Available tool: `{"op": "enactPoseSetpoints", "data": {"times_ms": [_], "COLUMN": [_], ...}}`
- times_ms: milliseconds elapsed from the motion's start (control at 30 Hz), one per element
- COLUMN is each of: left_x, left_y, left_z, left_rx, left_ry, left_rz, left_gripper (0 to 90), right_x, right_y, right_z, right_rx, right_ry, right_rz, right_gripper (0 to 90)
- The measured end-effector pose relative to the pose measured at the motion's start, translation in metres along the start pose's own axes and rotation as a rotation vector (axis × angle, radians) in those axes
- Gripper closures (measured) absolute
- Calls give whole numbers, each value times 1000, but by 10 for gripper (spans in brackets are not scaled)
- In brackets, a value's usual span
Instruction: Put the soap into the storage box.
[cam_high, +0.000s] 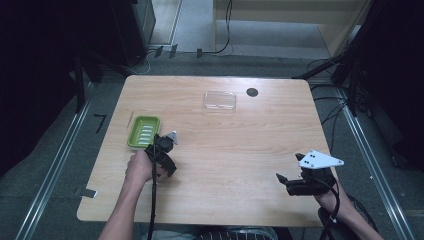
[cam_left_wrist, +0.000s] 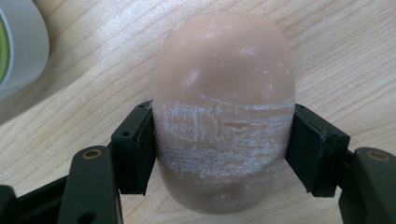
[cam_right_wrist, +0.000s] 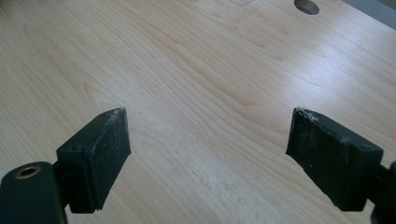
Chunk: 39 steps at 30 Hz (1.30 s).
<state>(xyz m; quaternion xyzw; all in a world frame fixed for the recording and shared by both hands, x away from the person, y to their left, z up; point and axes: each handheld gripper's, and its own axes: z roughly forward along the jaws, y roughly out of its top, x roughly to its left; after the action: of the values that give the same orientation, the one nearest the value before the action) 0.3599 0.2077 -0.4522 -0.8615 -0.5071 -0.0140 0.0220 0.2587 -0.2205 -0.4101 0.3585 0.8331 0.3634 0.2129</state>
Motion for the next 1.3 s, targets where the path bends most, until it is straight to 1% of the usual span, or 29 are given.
{"op": "enactPoseSetpoints", "data": {"times_ms": [167, 367, 533, 800, 1033, 1167, 1300], "left_x": [0, 0, -1, -1, -1, -1, 0], "left_y": [-1, -1, -2, -2, -2, 0, 2], "left_z": [0, 0, 0, 0, -8, -16, -20], "left_rx": [-6, -6, -19, -15, -22, -35, -44], "left_ry": [-1, -2, -2, -3, -5, -10, -3], "left_rz": [-3, 3, 5, 14, 25, 36, 41], "left_gripper": [339, 340, 340, 341, 341, 340, 340], "right_x": [0, 0, 0, 0, 0, 0, 0], "right_y": [0, 0, 0, 0, 0, 0, 0], "right_z": [0, -1, 0, 0, 0, 0, 0], "right_rx": [-1, -2, -1, -1, -1, -1, 0], "right_ry": [-1, 0, 1, 1, 0, 0, 1], "right_rz": [2, 0, -2, 0, 3, -1, -1], "right_gripper": [133, 133, 134, 133, 133, 133, 133]}}
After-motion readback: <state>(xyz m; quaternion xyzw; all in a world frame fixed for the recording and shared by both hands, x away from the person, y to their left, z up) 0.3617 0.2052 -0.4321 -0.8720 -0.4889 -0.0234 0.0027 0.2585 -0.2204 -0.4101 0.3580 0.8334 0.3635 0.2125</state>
